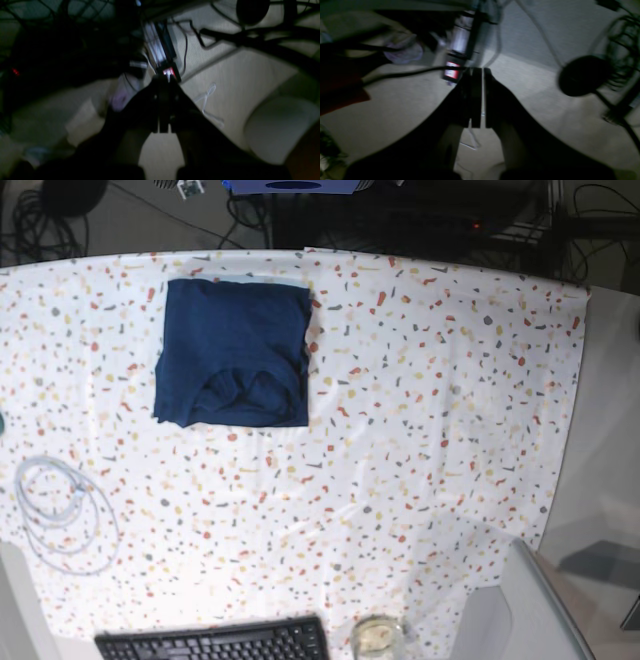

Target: Layout the t-shirt on the table in an organized manner, then fold the t-shirt properly

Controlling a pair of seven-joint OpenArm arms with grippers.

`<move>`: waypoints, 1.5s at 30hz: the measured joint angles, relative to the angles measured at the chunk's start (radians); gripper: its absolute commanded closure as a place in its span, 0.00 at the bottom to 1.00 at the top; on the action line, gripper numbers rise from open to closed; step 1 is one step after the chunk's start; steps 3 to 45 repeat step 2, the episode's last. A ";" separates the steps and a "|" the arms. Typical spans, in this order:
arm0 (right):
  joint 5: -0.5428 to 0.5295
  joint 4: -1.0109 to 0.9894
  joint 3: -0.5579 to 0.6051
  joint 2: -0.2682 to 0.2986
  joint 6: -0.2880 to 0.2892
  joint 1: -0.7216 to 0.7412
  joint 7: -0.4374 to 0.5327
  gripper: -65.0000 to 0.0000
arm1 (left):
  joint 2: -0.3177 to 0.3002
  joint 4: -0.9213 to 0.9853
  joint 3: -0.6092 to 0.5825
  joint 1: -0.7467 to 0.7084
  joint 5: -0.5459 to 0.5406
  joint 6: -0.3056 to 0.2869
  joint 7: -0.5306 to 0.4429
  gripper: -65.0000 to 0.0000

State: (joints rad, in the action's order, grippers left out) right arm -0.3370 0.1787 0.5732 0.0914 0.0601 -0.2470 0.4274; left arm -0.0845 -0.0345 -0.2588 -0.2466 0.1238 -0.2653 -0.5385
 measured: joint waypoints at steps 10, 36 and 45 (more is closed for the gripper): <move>-0.006 0.000 -0.005 0.011 -0.010 0.009 0.001 0.97 | -0.004 0.008 0.005 -0.016 0.003 0.000 0.004 1.00; -0.006 0.000 -0.005 0.011 -0.010 0.009 0.001 0.97 | -0.004 0.008 0.005 -0.016 0.003 0.000 0.004 1.00; -0.006 0.000 -0.005 0.011 -0.010 0.009 0.001 0.97 | -0.004 0.008 0.005 -0.016 0.003 0.000 0.004 1.00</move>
